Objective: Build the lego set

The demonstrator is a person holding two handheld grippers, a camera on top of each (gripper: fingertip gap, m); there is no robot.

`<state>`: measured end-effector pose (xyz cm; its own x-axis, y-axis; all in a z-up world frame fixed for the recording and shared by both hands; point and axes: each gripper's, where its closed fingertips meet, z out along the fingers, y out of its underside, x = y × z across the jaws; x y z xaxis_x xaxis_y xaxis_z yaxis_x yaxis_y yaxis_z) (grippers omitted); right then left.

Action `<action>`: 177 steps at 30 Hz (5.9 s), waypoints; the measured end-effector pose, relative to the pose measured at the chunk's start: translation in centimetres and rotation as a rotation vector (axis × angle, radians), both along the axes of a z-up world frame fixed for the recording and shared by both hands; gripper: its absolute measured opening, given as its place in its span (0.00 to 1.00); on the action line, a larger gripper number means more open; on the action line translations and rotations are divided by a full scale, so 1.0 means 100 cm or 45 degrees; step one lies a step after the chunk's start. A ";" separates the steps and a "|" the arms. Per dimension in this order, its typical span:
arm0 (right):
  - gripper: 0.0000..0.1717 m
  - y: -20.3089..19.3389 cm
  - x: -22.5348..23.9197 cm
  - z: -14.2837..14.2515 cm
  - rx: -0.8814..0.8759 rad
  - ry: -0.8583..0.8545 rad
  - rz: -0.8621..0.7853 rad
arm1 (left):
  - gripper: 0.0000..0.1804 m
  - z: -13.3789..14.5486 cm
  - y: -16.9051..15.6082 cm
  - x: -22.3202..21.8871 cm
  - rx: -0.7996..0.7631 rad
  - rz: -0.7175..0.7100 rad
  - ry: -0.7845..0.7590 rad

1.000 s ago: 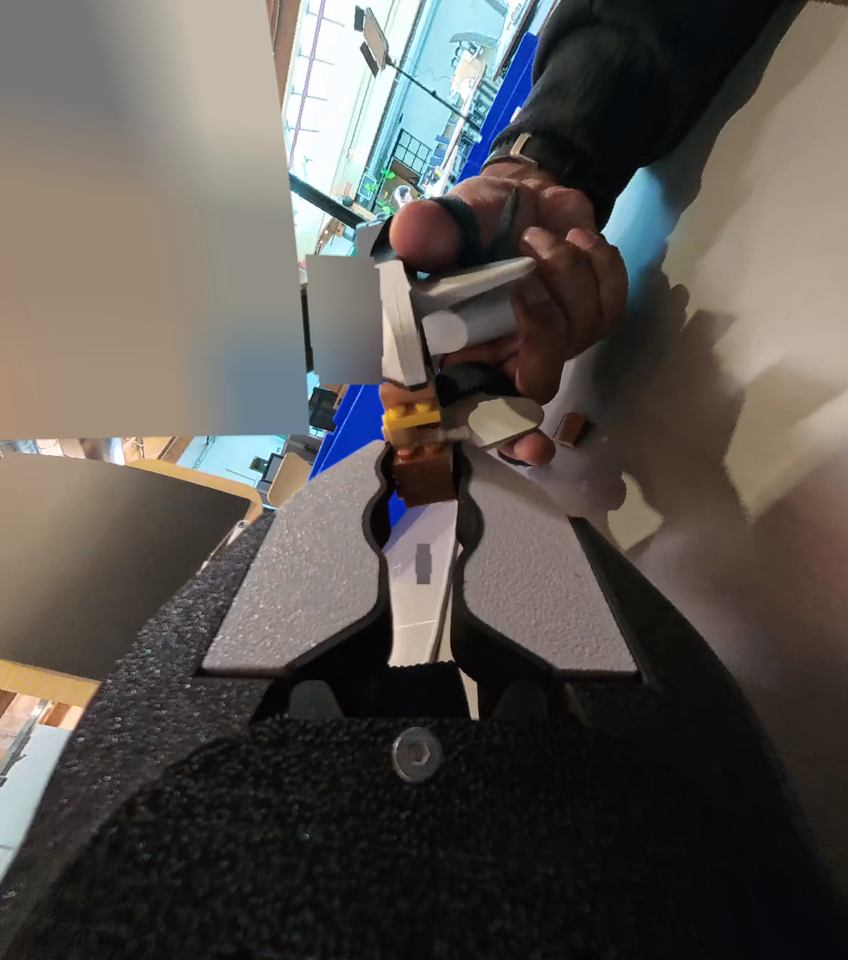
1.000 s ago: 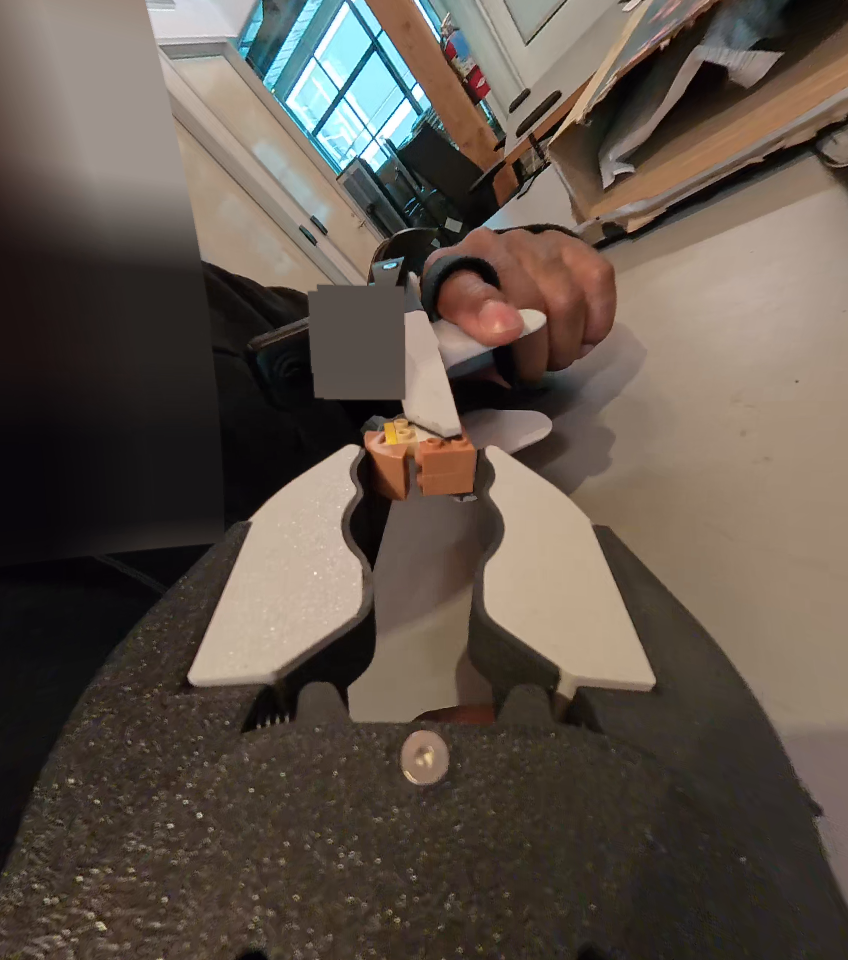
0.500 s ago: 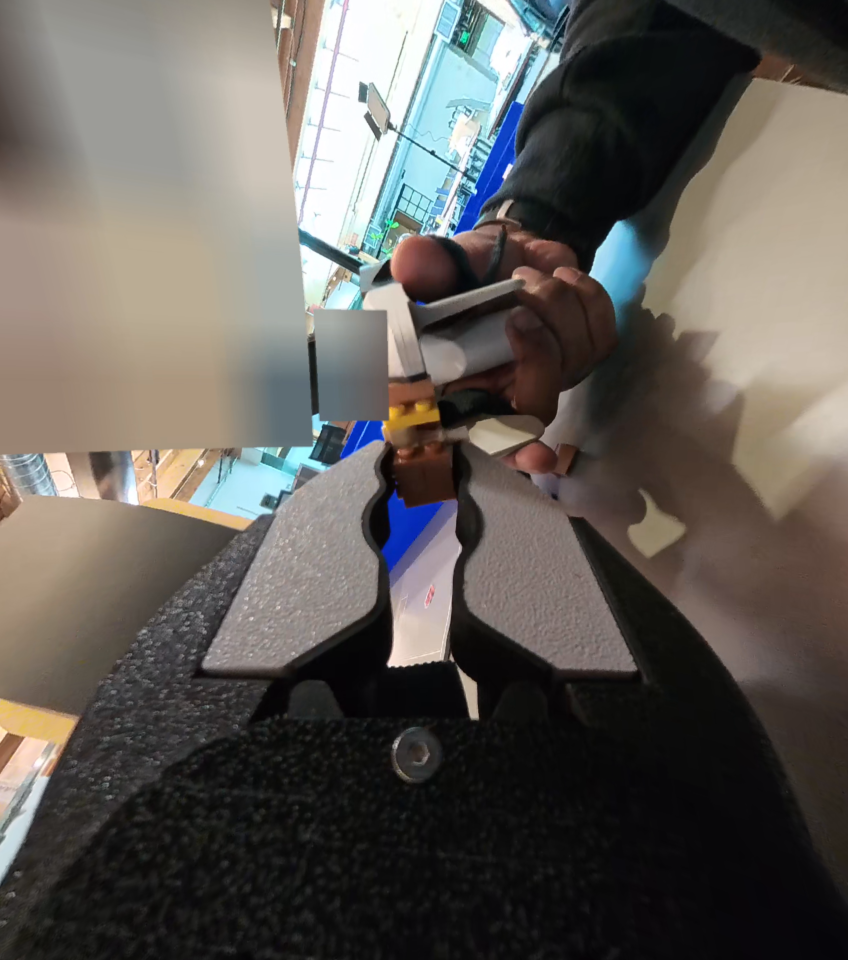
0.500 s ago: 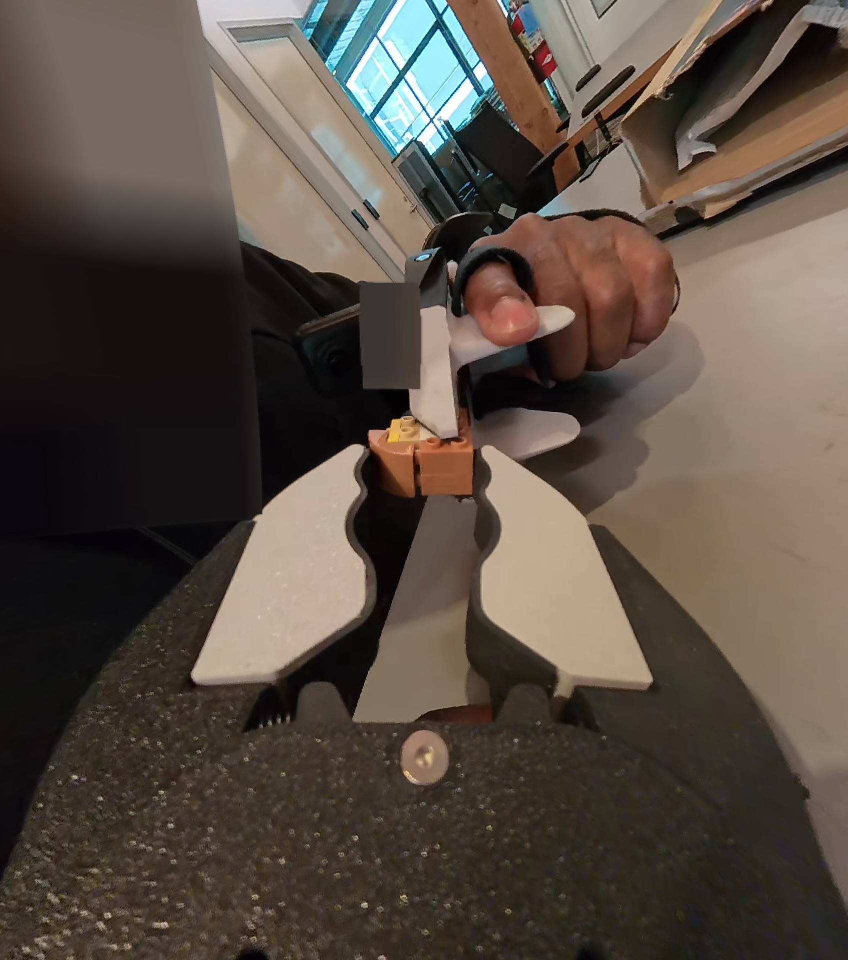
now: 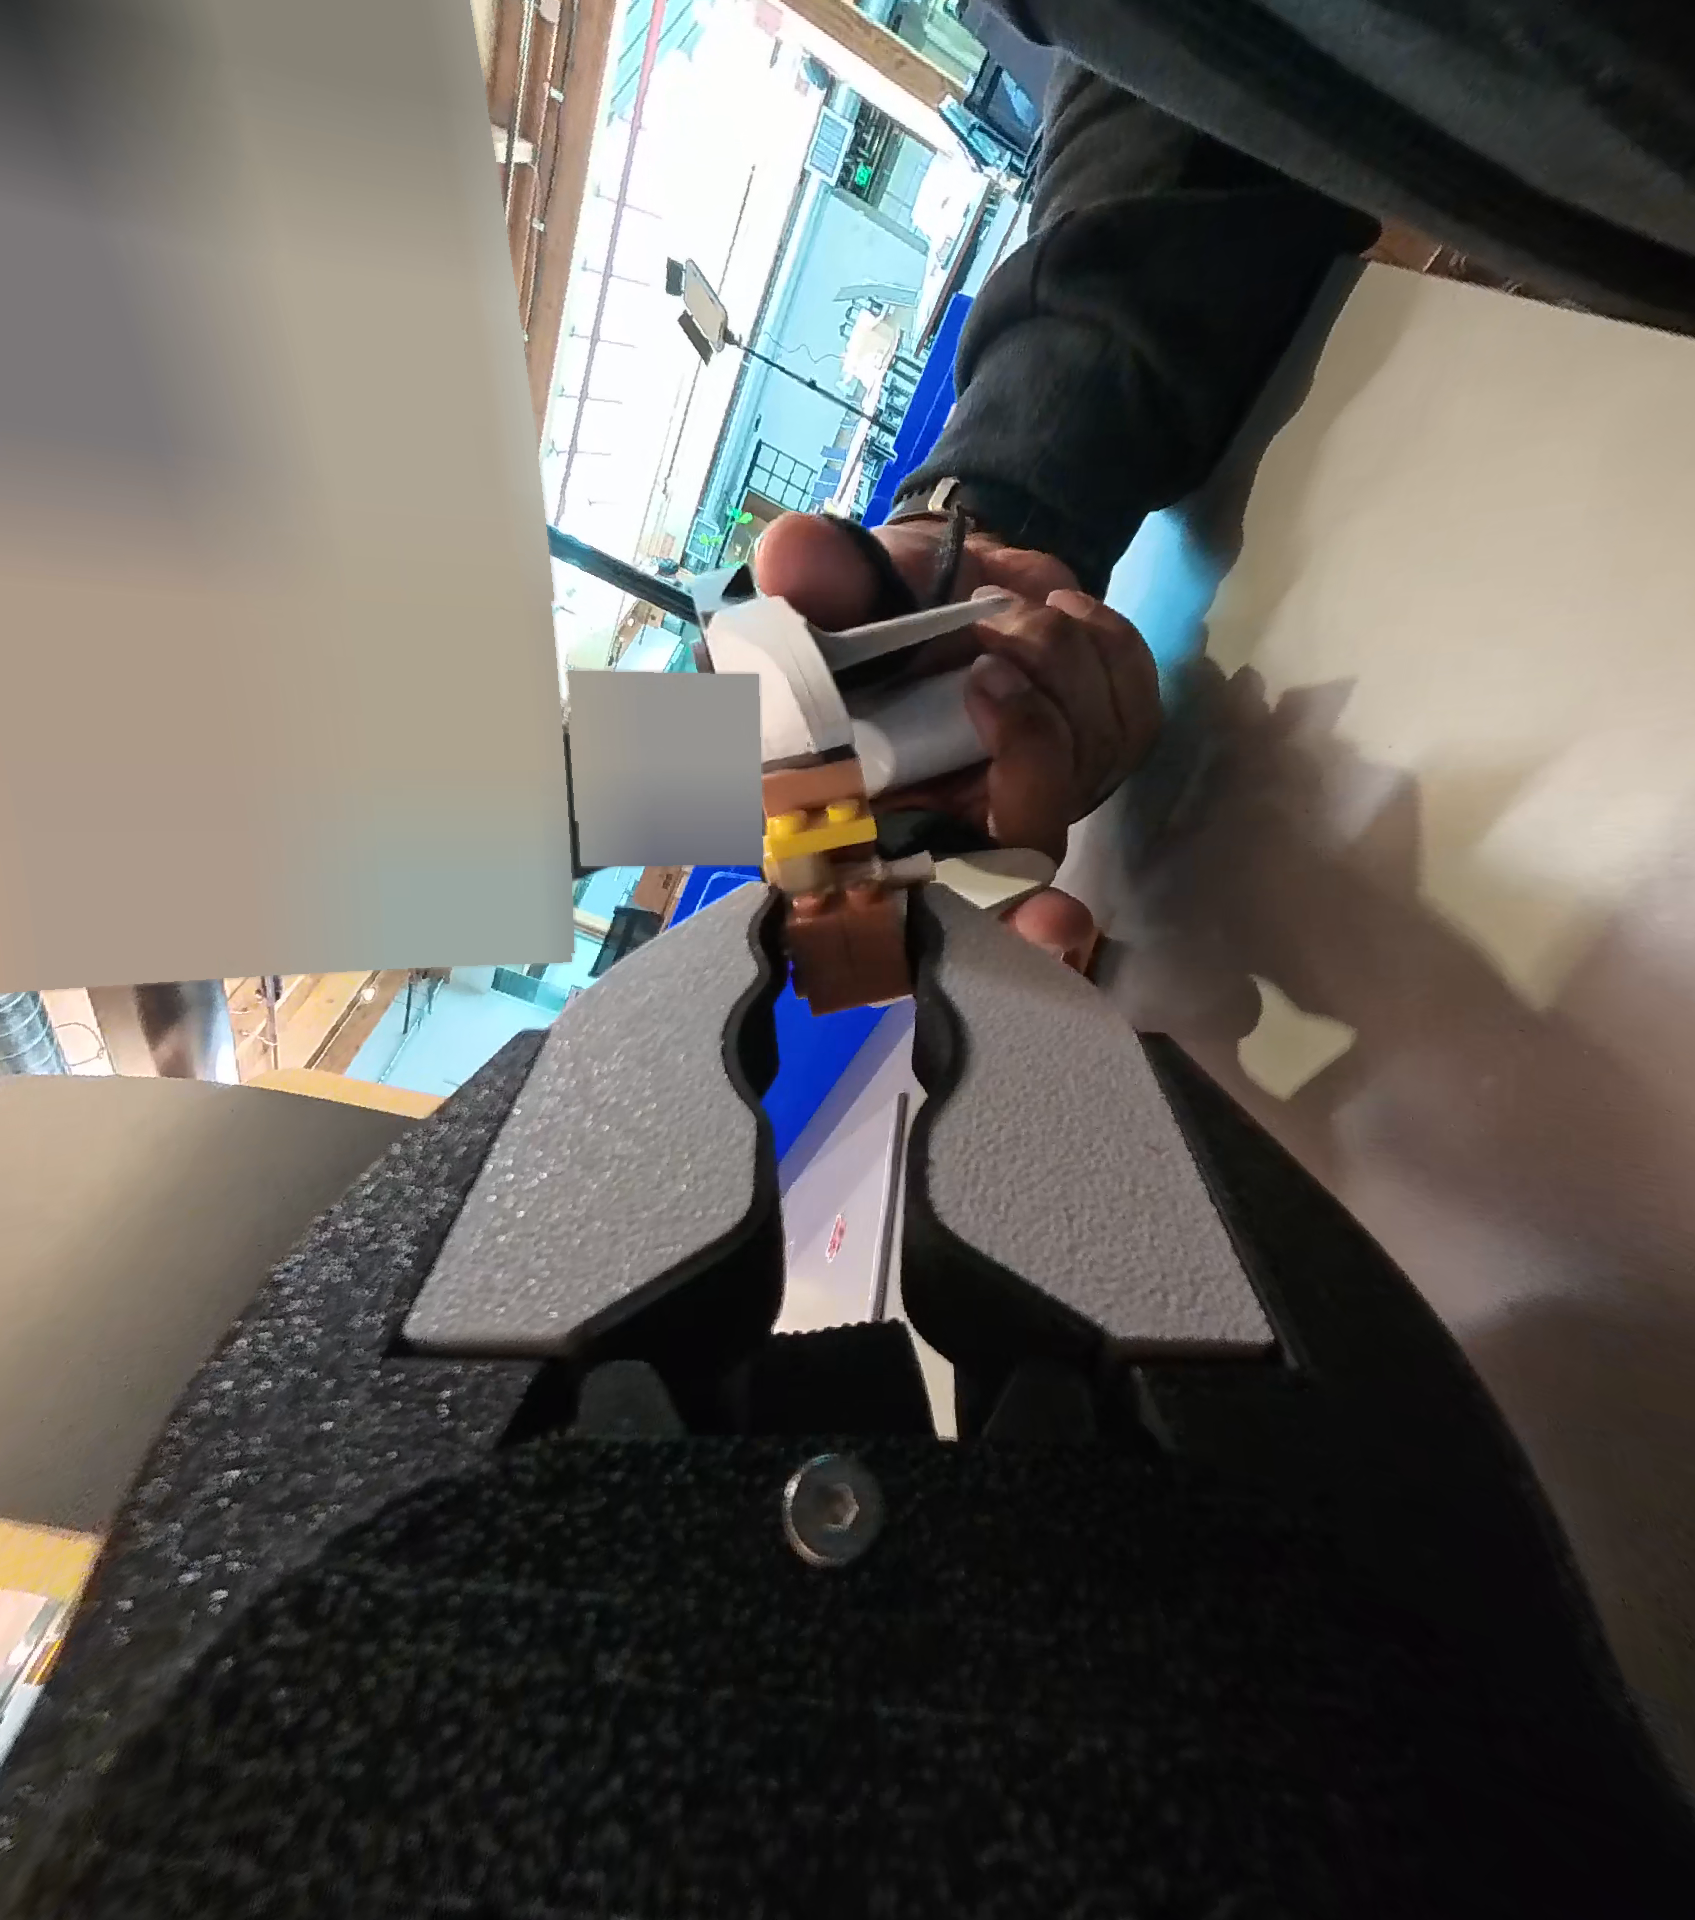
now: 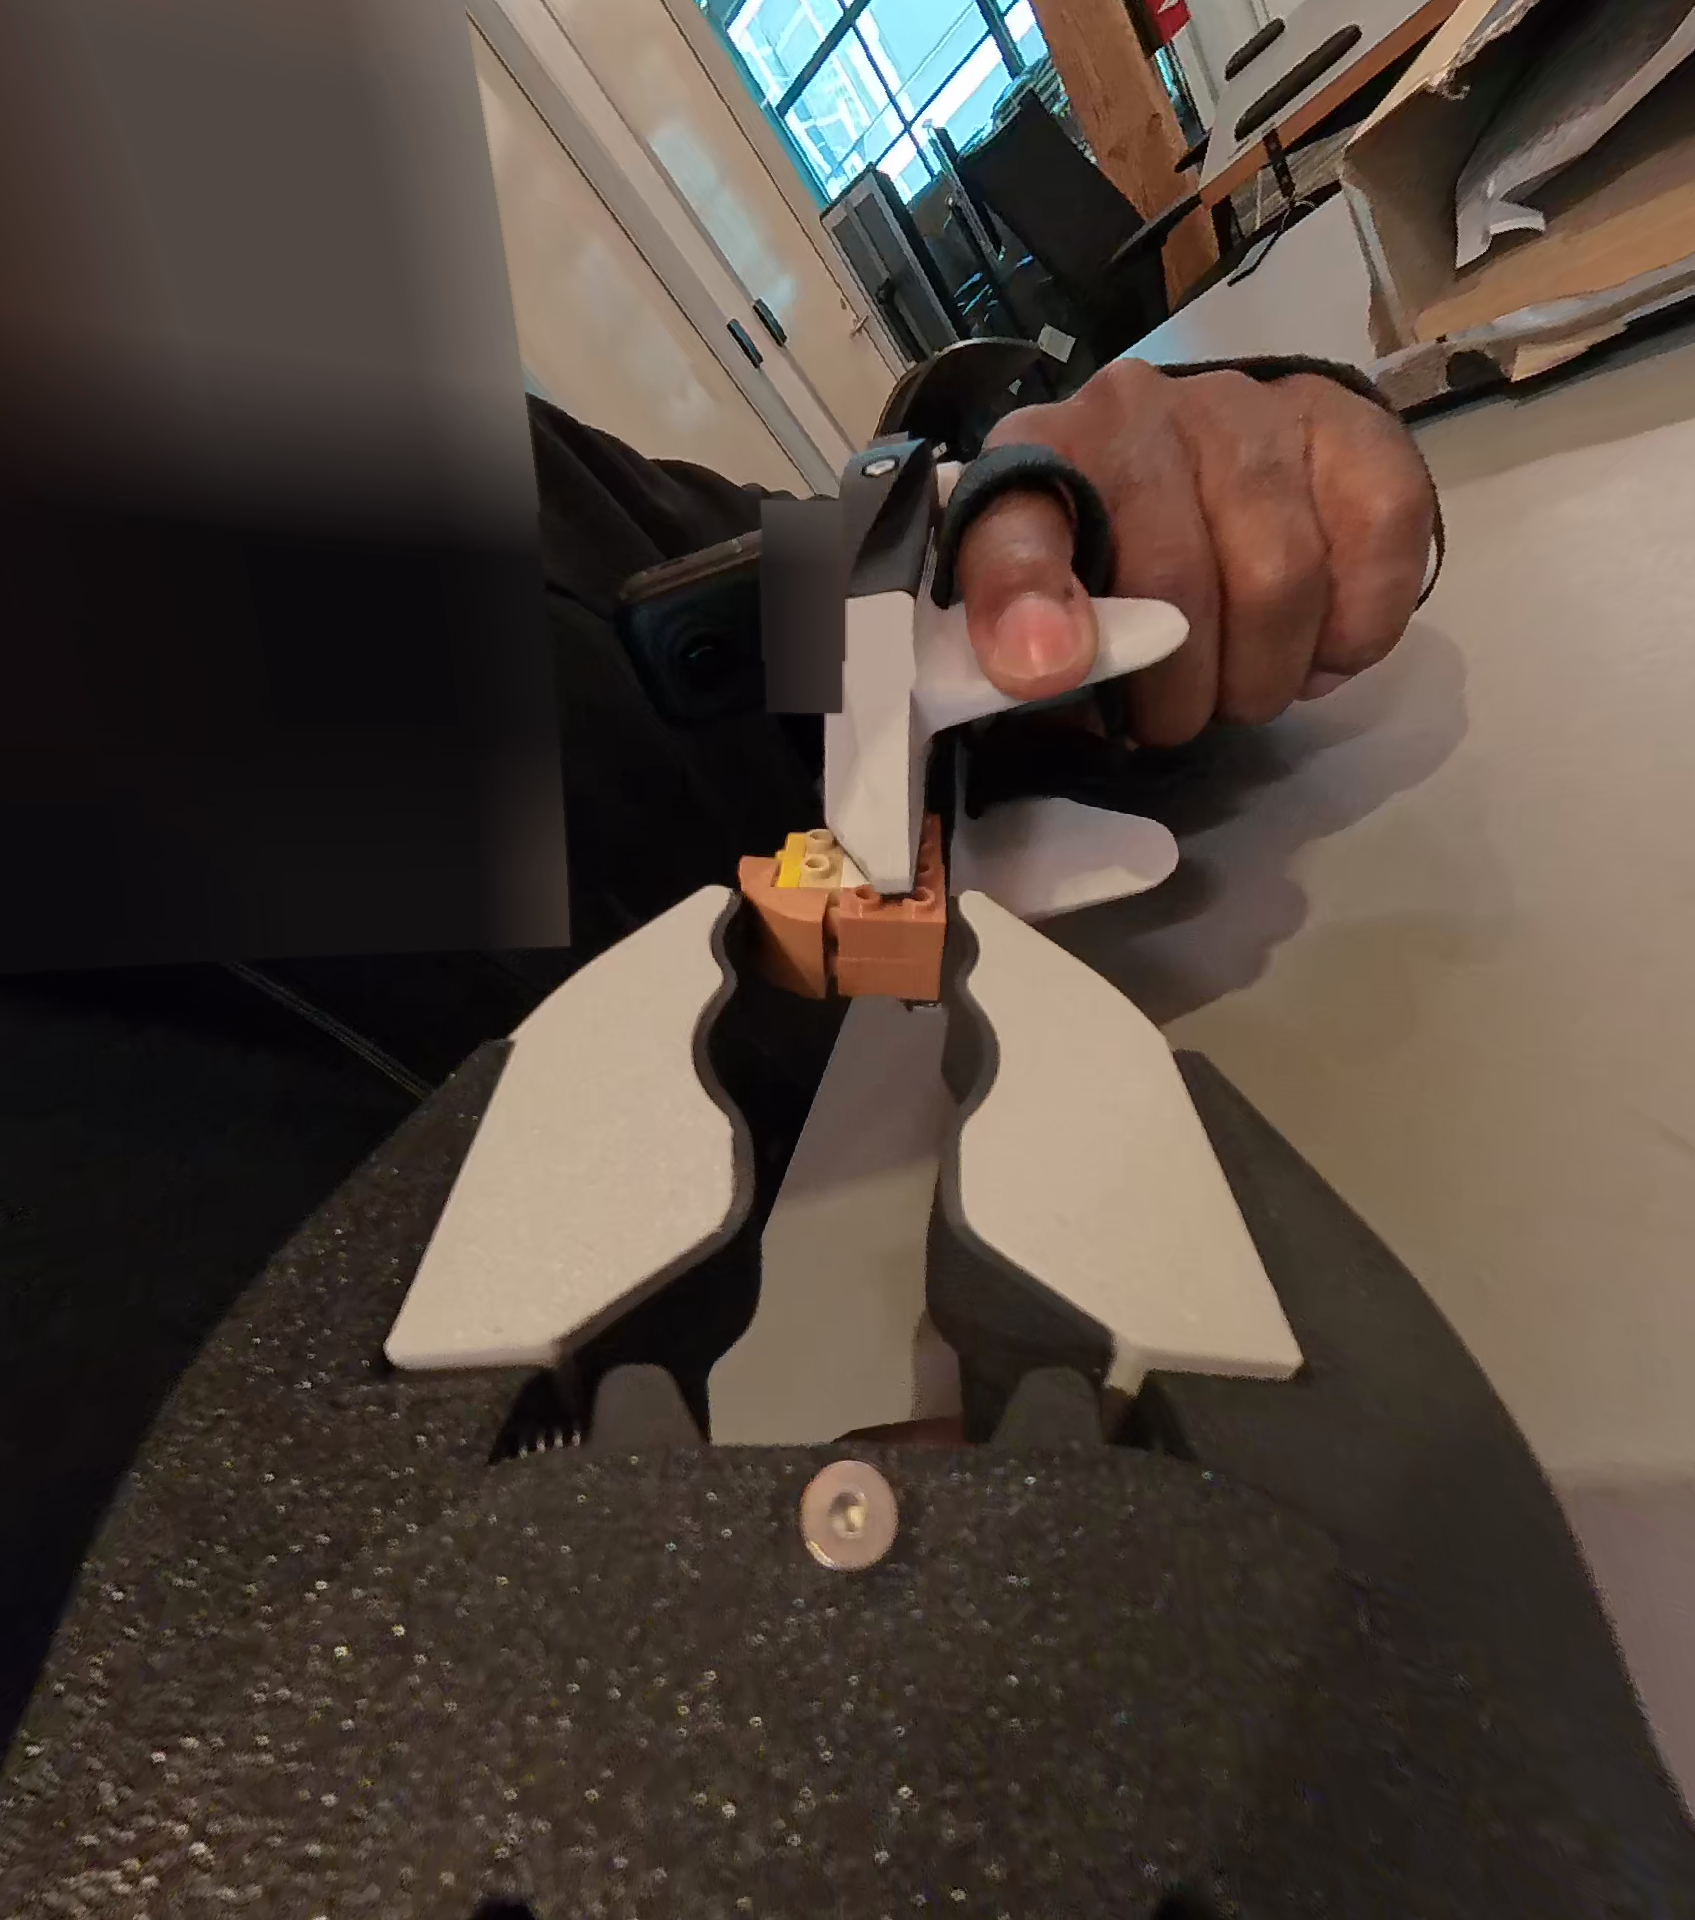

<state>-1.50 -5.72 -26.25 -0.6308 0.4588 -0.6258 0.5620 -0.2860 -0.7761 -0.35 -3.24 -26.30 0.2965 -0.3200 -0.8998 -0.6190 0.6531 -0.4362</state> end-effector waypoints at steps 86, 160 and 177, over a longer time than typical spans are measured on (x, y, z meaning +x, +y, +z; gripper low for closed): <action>0.10 0.064 -0.033 0.016 0.569 0.205 -0.692 | 0.11 -0.007 0.058 -0.046 0.006 0.586 -0.088; 0.22 0.074 -0.029 0.224 1.789 1.593 -0.750 | 0.11 0.208 0.058 0.000 -1.374 -0.494 -1.026; 0.21 0.075 -0.030 0.229 1.787 1.586 -0.808 | 0.11 0.215 0.055 -0.003 -1.255 -0.456 -0.982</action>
